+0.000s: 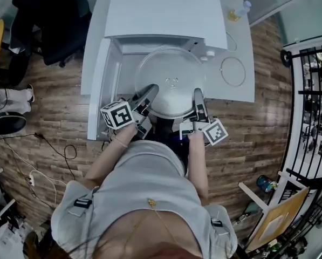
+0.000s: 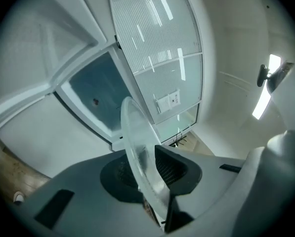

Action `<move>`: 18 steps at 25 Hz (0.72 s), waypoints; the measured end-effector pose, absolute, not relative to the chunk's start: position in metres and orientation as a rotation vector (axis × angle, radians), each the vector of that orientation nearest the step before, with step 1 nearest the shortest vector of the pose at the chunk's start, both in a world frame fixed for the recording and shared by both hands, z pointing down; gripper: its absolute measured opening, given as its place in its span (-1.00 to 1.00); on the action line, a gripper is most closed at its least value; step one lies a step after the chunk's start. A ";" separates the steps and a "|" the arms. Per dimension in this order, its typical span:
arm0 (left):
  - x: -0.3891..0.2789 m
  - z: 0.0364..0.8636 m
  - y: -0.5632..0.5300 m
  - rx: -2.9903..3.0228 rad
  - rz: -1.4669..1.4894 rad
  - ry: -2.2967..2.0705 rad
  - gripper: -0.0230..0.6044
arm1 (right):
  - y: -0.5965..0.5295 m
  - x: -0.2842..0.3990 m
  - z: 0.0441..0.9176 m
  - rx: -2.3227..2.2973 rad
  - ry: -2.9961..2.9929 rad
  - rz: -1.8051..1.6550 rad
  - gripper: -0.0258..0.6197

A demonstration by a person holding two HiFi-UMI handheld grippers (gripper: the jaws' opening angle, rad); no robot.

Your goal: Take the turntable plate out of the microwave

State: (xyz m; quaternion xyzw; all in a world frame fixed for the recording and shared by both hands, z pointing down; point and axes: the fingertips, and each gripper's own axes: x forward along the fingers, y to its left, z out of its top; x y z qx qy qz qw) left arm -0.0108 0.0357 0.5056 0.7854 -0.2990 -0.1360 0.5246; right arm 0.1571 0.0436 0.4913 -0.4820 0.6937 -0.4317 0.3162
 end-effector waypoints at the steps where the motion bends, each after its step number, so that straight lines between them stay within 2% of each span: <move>1: -0.009 0.502 0.034 1.889 -0.317 -0.708 -0.64 | 0.044 0.159 0.490 -1.266 1.811 -1.136 -0.73; 18: -0.007 0.458 0.001 1.966 -0.280 -0.707 -0.64 | 0.009 0.163 0.453 -1.197 1.813 -1.109 -0.74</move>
